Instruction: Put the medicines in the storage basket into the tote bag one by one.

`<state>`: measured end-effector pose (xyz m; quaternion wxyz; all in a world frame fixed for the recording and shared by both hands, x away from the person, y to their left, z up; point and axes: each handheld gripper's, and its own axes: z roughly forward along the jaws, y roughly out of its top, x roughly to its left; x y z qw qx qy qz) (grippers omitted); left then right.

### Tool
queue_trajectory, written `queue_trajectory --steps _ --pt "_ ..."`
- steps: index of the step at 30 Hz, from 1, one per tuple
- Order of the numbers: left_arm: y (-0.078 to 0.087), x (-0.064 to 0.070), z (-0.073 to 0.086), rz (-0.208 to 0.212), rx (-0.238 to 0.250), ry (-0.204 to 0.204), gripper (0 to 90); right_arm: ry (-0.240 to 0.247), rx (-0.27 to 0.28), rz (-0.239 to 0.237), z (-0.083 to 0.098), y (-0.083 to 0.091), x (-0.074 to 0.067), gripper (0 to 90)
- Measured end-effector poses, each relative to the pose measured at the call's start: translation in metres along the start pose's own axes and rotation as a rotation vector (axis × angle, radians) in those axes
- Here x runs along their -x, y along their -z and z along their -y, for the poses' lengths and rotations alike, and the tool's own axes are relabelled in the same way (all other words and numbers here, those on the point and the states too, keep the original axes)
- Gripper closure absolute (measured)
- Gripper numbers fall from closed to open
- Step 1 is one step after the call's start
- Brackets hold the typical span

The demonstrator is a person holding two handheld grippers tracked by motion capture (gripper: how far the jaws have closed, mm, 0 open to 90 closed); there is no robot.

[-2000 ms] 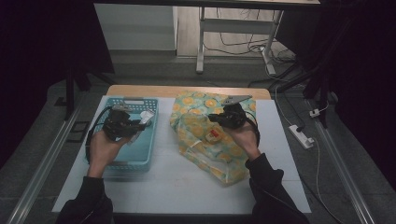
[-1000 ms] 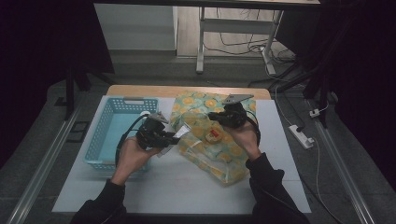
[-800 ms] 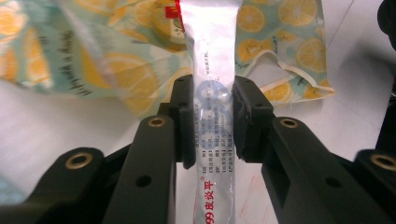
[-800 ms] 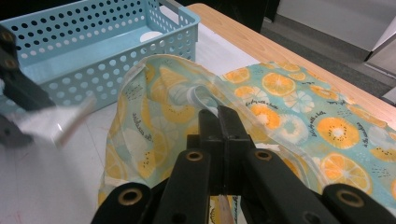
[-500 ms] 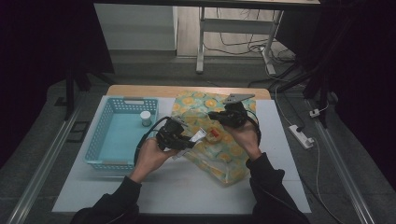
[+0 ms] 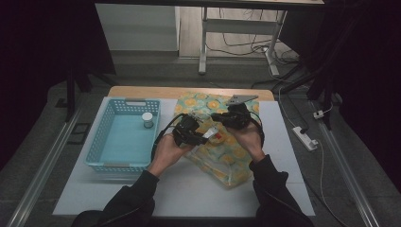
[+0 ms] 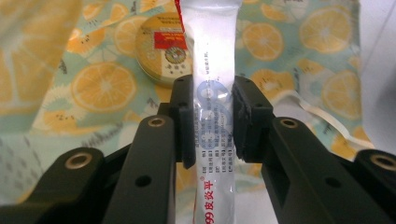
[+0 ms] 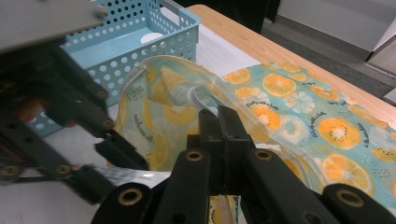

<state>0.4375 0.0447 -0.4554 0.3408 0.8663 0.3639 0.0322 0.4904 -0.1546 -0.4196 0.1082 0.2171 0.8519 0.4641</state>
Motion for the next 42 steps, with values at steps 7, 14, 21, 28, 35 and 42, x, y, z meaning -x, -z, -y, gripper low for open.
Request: queue_trajectory --steps 7,14,21,28,35,42 --pt "-0.009 -0.006 -0.009 -0.016 0.002 0.020 71.7 0.001 -0.002 0.000 0.000 -0.001 -0.001 90.0" --pt "-0.017 -0.008 -0.017 -0.035 0.009 0.026 71.7 -0.002 0.000 0.003 0.000 -0.001 -0.001 90.0" --pt "-0.028 -0.011 -0.022 -0.057 0.000 0.011 71.6 -0.005 0.003 0.010 0.000 0.000 0.000 90.0" --pt "-0.040 -0.018 -0.024 -0.067 -0.004 0.022 71.6 -0.009 0.000 0.014 0.000 -0.001 0.000 90.0" --pt "-0.051 -0.022 -0.026 -0.063 -0.001 0.032 71.5 -0.016 -0.007 0.025 0.001 -0.002 0.001 90.0" --pt "-0.061 -0.025 -0.027 -0.056 0.011 0.037 71.4 -0.026 -0.013 0.040 0.002 -0.003 0.002 90.0"
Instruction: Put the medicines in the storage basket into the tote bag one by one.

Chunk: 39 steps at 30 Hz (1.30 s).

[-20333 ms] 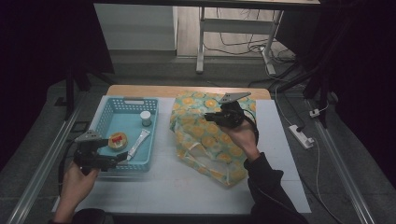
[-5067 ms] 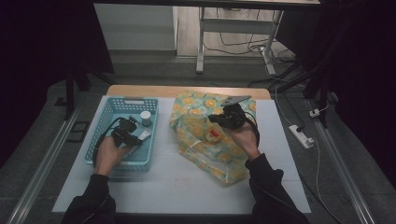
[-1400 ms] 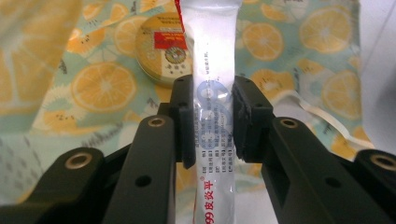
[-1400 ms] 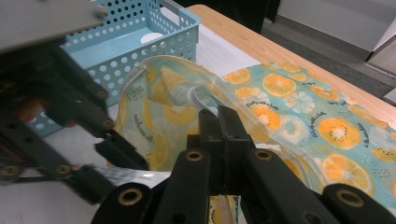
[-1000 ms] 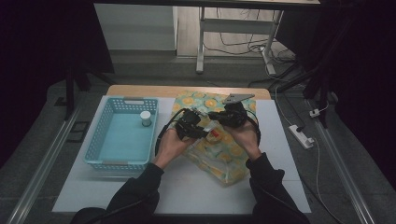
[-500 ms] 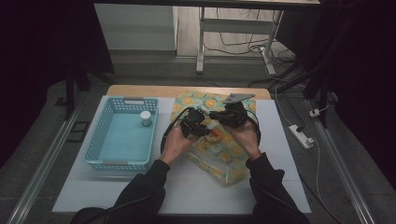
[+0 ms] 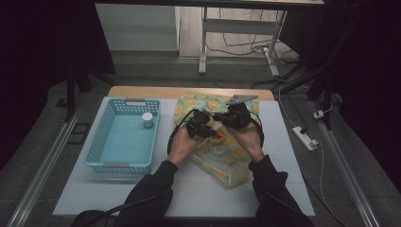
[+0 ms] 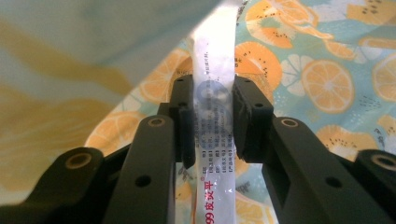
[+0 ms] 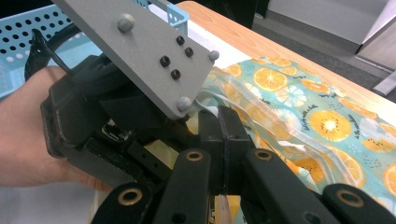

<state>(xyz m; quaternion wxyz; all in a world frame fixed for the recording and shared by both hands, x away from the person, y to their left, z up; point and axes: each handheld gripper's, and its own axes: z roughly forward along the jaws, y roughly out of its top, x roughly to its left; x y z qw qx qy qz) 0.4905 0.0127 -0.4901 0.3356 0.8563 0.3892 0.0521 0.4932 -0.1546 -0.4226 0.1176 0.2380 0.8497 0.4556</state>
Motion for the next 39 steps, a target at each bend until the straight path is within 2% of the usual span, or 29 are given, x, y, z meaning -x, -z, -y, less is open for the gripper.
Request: queue_trajectory --steps 7,10,12,20,22,27,31,33,39 --pt "-0.009 -0.001 -0.002 0.006 0.011 0.002 70.9 -0.010 -0.016 0.023 0.002 -0.002 0.002 90.0" --pt "-0.010 -0.001 -0.003 0.003 0.017 -0.015 69.1 -0.014 -0.019 0.029 0.003 -0.002 0.004 90.0" --pt "-0.009 0.000 -0.003 0.007 0.037 -0.021 61.2 -0.014 -0.020 0.030 0.003 -0.002 0.004 90.0" --pt "0.006 0.005 0.002 0.001 0.055 -0.045 43.2 -0.012 -0.021 0.034 0.003 -0.002 0.004 90.0" --pt "0.011 0.006 0.005 0.017 0.064 -0.051 38.7 -0.014 -0.021 0.033 0.003 -0.002 0.005 90.0" --pt "0.024 0.009 0.016 0.008 0.035 -0.074 26.6 -0.017 -0.024 0.032 0.004 -0.003 0.004 90.0" --pt "0.034 0.011 0.029 0.014 0.025 -0.050 20.3 -0.015 -0.023 0.031 0.004 -0.003 0.005 90.0" --pt "0.037 0.013 0.037 0.017 0.019 -0.034 20.3 -0.015 -0.022 0.029 0.004 -0.003 0.005 90.0" --pt "0.030 0.024 0.054 -0.044 -0.076 -0.045 28.8 -0.010 -0.026 0.028 0.004 -0.004 0.004 90.0"
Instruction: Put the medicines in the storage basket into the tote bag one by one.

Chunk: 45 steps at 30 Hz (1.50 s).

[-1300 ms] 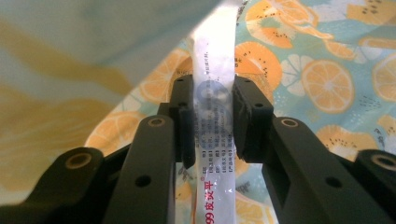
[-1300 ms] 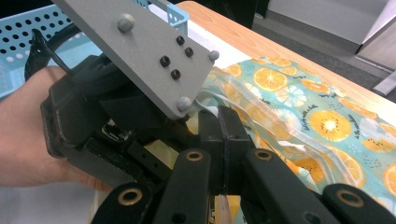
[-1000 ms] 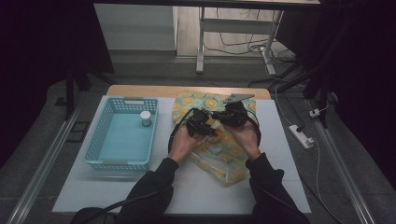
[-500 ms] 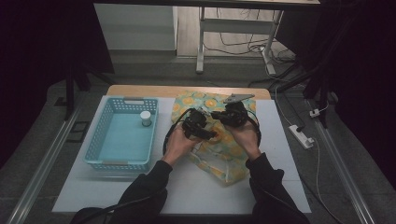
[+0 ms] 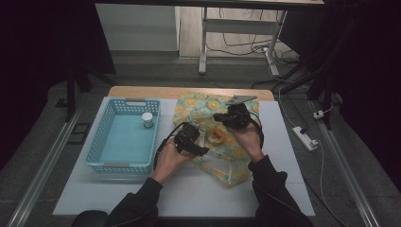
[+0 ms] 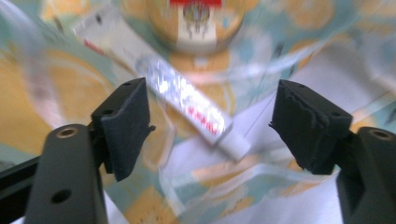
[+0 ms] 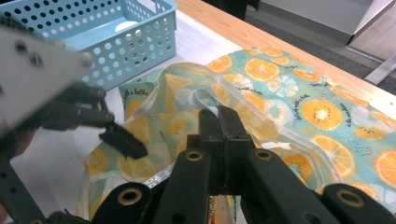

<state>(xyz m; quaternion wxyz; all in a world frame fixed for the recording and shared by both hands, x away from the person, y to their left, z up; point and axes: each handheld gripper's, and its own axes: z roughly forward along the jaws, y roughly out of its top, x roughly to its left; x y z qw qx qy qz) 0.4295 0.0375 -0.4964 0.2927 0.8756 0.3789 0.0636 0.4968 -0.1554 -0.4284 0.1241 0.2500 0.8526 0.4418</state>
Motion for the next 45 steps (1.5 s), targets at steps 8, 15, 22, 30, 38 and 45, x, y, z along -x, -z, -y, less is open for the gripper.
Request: queue_trajectory --steps 8,15,22,30,38,45 --pt "-0.019 0.007 0.005 -0.057 -0.049 0.023 36.2 -0.003 -0.001 -0.002 0.000 0.000 0.000 90.0" --pt "-0.020 0.006 0.006 -0.108 -0.076 0.055 53.1 0.000 0.000 -0.003 0.000 0.000 -0.001 90.0" --pt "-0.016 -0.004 0.006 -0.090 -0.087 0.108 69.0 -0.001 0.001 -0.003 0.000 0.000 -0.001 90.0" --pt "-0.008 -0.008 0.005 -0.072 -0.069 0.118 69.6 -0.001 0.002 -0.003 0.000 0.000 -0.001 90.0" --pt "0.009 -0.006 -0.005 -0.056 -0.010 0.103 69.8 0.000 0.006 -0.003 0.000 0.001 -0.001 90.0" --pt "0.006 -0.006 -0.022 -0.053 0.013 0.090 69.7 0.010 0.026 -0.010 -0.003 0.003 -0.004 90.0"
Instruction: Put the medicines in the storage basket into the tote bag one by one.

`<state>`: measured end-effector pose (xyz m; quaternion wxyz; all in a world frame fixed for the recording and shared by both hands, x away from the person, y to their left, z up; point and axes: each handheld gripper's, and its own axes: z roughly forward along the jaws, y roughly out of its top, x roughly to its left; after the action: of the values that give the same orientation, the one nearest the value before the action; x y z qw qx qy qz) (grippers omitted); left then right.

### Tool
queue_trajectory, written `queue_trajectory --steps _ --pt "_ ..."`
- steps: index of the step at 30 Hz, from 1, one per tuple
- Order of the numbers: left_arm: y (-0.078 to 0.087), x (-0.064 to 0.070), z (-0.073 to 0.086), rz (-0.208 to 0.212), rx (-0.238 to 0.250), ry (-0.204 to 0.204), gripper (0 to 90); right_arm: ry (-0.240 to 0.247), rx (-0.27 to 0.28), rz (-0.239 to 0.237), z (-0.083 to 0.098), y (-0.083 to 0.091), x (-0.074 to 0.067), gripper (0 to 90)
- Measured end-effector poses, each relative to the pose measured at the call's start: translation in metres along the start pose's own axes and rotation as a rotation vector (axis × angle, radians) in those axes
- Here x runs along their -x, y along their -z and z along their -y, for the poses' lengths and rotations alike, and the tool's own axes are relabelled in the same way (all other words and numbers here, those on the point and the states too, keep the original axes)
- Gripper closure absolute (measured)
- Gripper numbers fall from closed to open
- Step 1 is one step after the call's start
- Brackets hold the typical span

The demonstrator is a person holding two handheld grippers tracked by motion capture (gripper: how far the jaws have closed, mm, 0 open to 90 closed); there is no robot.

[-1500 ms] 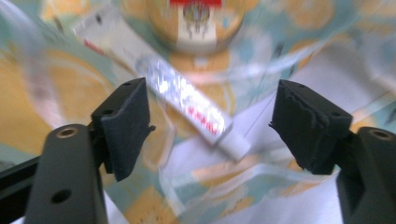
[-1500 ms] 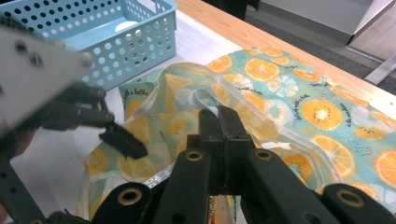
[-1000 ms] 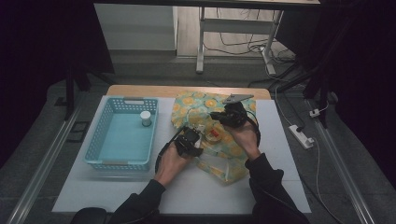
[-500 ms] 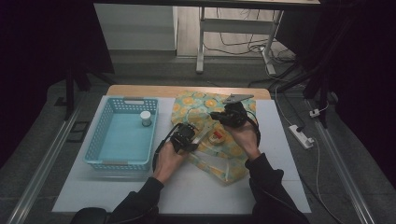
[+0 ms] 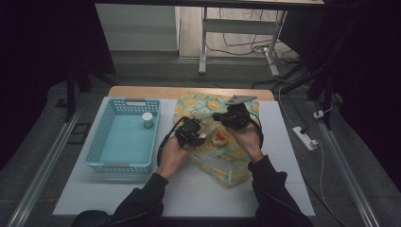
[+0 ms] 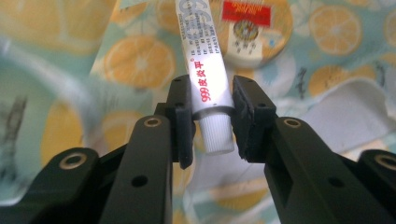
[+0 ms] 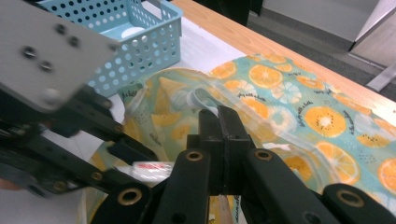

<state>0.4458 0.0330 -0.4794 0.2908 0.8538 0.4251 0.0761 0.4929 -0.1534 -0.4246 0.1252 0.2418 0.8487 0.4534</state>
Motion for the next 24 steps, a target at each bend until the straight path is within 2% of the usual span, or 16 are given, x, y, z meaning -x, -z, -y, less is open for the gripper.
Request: queue_trajectory --steps 9,16,20,22,24 --pt "-0.020 0.001 -0.019 -0.029 0.032 -0.030 69.5 0.002 0.025 0.000 -0.004 0.005 -0.002 90.0" --pt "-0.034 -0.005 -0.022 -0.061 0.054 -0.037 69.3 -0.010 0.022 0.017 -0.002 0.005 0.002 90.0" --pt "-0.041 -0.007 -0.024 -0.070 0.049 -0.043 68.9 -0.015 0.017 0.022 0.000 0.003 0.003 90.0" --pt "-0.041 -0.007 -0.023 -0.078 0.065 -0.051 66.6 -0.015 0.015 0.025 0.000 0.003 0.003 90.0" --pt "-0.038 -0.006 -0.022 -0.073 0.069 -0.048 59.1 -0.017 0.018 0.024 0.000 0.003 0.003 90.0"
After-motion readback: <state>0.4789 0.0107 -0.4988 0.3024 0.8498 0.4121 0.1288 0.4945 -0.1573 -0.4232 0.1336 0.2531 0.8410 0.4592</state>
